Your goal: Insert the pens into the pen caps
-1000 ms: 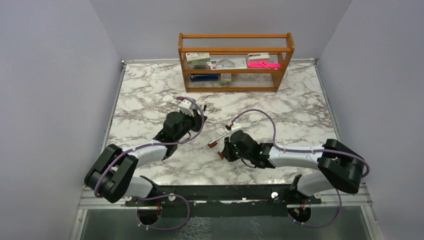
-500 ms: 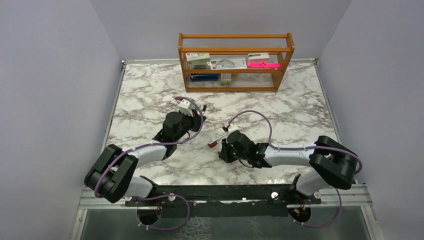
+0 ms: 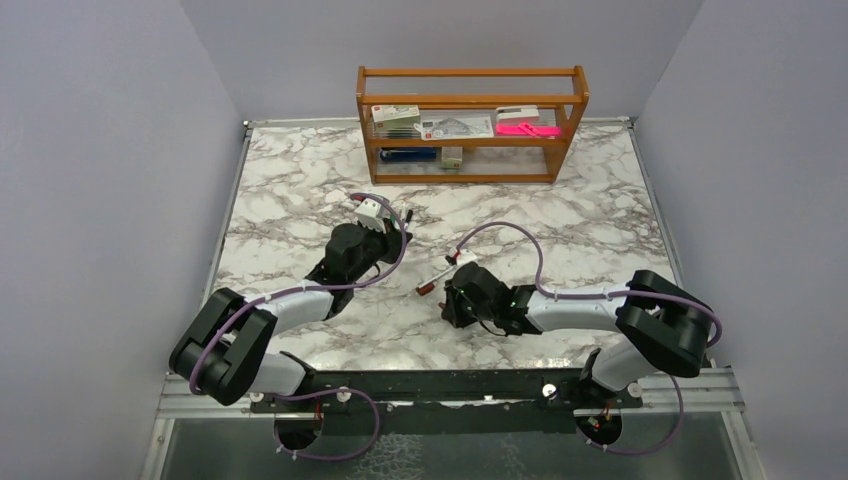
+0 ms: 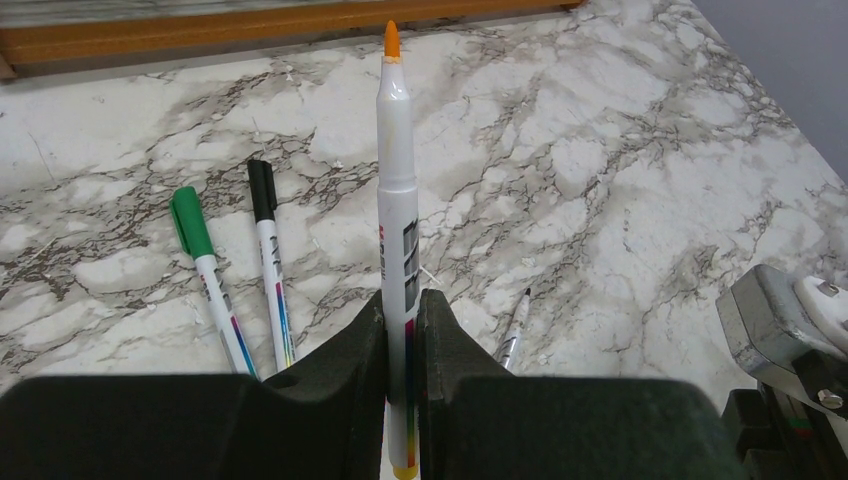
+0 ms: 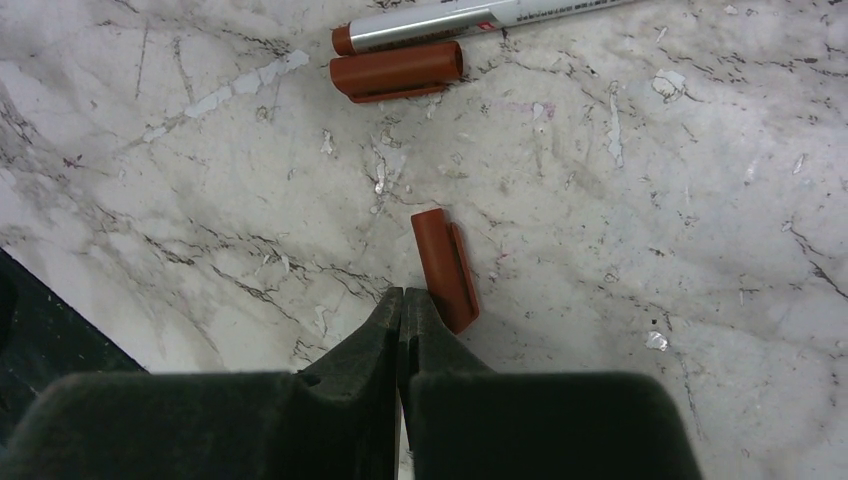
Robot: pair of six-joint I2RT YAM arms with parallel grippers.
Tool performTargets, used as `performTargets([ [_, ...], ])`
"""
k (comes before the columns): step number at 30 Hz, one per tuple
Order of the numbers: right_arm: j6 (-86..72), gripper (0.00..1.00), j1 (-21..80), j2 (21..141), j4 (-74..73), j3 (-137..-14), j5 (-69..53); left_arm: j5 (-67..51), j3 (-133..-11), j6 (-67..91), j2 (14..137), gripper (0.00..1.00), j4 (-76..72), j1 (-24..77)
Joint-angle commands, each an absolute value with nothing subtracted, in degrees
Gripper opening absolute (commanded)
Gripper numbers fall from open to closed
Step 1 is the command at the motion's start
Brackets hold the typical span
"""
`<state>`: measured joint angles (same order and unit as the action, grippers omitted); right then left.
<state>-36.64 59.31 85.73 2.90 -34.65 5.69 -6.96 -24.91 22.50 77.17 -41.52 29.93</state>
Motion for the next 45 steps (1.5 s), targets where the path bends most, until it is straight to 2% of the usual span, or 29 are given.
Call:
performTargets([
  [1, -37.09, 0.01, 59.74, 84.32, 0.21, -35.67, 7.94, -7.91, -24.94, 23.03, 77.59, 0.0, -43.0, 29.36],
  [15, -38.52, 0.01, 59.75, 82.85, -4.13, -34.85, 13.54, -8.61, -25.04, 23.55, 78.22, 0.0, -43.12, 29.27],
  [38, -37.59, 0.01, 56.53, 90.22, -7.22, -41.52, 19.13, -9.41, -24.8, 24.08, 78.59, 0.0, -43.59, 29.18],
  [40, -37.34, 0.04, 56.08, 90.78, -7.42, -42.41, 19.68, -9.4, -24.86, 24.08, 78.64, 0.0, -43.64, 29.14],
  [45, -37.04, 0.2, 55.69, 92.13, -7.29, -44.78, 20.65, -9.58, -24.93, 24.17, 78.89, 0.0, -43.61, 29.09],
])
